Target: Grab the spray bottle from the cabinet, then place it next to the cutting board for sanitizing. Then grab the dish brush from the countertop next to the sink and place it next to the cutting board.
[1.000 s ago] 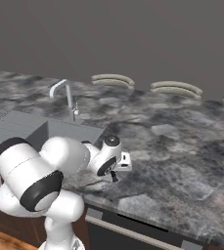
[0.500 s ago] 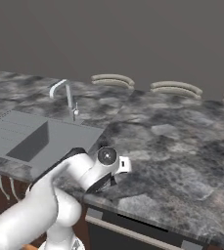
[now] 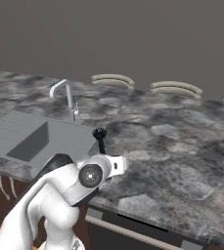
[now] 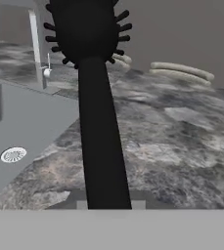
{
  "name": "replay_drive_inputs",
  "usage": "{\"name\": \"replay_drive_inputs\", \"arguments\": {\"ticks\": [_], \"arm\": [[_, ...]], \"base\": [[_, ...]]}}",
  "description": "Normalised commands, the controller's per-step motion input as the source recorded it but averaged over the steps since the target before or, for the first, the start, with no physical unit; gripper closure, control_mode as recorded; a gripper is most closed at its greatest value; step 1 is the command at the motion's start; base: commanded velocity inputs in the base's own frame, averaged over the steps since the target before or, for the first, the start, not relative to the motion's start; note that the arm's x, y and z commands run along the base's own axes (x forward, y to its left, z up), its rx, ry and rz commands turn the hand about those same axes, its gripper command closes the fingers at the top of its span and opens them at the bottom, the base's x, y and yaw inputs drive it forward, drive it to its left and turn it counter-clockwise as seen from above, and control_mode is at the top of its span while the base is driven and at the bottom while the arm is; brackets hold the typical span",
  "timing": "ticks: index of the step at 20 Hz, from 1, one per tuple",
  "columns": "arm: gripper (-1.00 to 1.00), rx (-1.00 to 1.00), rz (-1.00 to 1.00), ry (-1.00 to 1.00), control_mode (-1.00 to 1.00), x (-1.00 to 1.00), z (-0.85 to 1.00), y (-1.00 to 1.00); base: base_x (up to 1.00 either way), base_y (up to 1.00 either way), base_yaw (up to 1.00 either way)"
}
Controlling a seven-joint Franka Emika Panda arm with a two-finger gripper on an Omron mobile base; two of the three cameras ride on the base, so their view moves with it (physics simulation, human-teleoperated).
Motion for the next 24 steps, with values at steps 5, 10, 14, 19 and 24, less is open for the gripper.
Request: {"name": "replay_drive_inputs", "arguments": {"ticks": [5, 10, 14, 19, 24], "arm": [[1.00, 0.00, 0.00, -0.25, -1.00, -0.26, 1.00, 0.01], [1.00, 0.00, 0.00, -0.13, -1.00, -0.23, 1.00, 0.09], [1.00, 0.00, 0.00, -0.01, -1.00, -0.36, 1.00, 0.10], [1.00, 0.00, 0.00, 0.00, -1.00, -0.43, 0.99, 0.24], [1.00, -0.01, 0.00, 0.00, -1.00, -0.41, 0.73, 0.29]], "base": [[0.00, 0.00, 0.00], [0.00, 0.00, 0.00], [0.00, 0.00, 0.00], [0.00, 0.00, 0.00], [0.00, 0.00, 0.00]]}}
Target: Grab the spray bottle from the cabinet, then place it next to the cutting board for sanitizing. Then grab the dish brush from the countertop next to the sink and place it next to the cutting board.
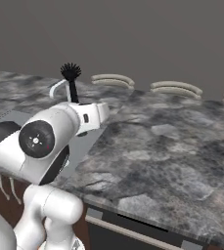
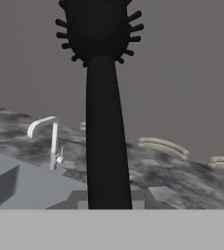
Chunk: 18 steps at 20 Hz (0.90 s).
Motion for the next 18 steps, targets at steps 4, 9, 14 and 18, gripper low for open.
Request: {"name": "replay_drive_inputs", "arguments": {"ticks": [4, 9, 14, 18], "arm": [[1.00, -0.08, 0.00, -0.05, 1.00, -0.33, 0.06, 0.24], [1.00, 0.00, 0.00, 0.00, 1.00, 0.00, 0.00, 0.00], [1.00, 0.00, 0.00, 0.00, 1.00, 0.00, 0.00, 0.00], [1.00, 0.00, 0.00, 0.00, 1.00, 0.00, 0.00, 0.00]], "base": [[-0.18, 0.06, 0.00], [-0.99, 0.05, 0.08], [-0.82, 0.80, 0.29], [-0.18, 0.95, 0.74]]}}
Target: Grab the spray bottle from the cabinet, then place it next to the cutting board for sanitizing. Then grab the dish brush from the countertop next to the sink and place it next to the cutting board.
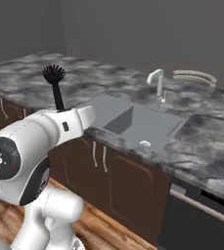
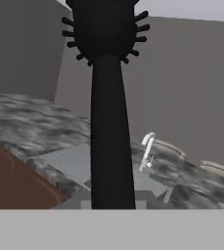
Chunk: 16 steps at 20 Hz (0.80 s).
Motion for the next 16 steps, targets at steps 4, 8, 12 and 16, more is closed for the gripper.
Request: {"name": "replay_drive_inputs", "arguments": {"ticks": [4, 8, 12, 16], "arm": [[1.00, 0.00, 0.00, 0.00, 1.00, 0.00, 0.00, 0.00], [1.00, 0.00, 0.00, 0.00, 1.00, 0.00, 0.00, 0.00], [1.00, 0.00, 0.00, 0.00, 1.00, 0.00, 0.00, 0.00], [1.00, 0.00, 0.00, 0.00, 1.00, 0.00, 0.00, 0.00]], "base": [[-0.03, 0.69, 0.90], [0.00, 0.49, 0.96], [0.00, 0.44, 0.97], [0.00, 0.45, 0.92]]}}
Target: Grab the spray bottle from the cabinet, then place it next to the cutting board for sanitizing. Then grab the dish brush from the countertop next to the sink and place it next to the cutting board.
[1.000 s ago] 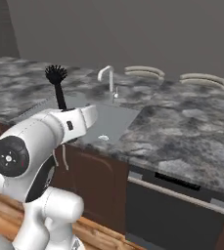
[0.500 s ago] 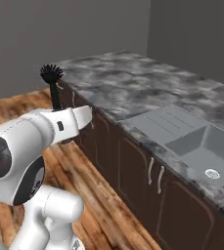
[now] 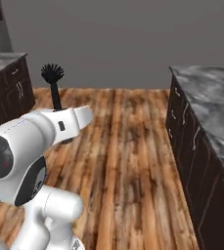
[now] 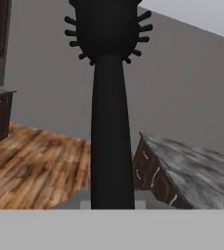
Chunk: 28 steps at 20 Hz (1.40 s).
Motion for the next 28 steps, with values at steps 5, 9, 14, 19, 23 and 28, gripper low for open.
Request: {"name": "replay_drive_inputs", "arguments": {"ticks": [5, 9, 14, 19, 23, 28], "arm": [[1.00, 0.00, 0.00, 0.00, 1.00, 0.00, 0.00, 0.00], [1.00, 0.00, 0.00, 0.00, 1.00, 0.00, 0.00, 0.00], [1.00, 0.00, 0.00, 0.00, 1.00, 0.00, 0.00, 0.00], [1.00, 0.00, 0.00, 0.00, 1.00, 0.00, 0.00, 0.00], [1.00, 0.00, 0.00, 0.00, 1.00, 0.00, 0.00, 0.00], [1.00, 0.00, 0.00, 0.00, 1.00, 0.00, 0.00, 0.00]], "base": [[0.07, 0.31, 0.90], [0.97, 0.00, 0.57], [1.00, -0.04, 0.48], [1.00, 0.00, 0.38], [1.00, 0.00, 0.43], [1.00, -0.13, 0.54]]}}
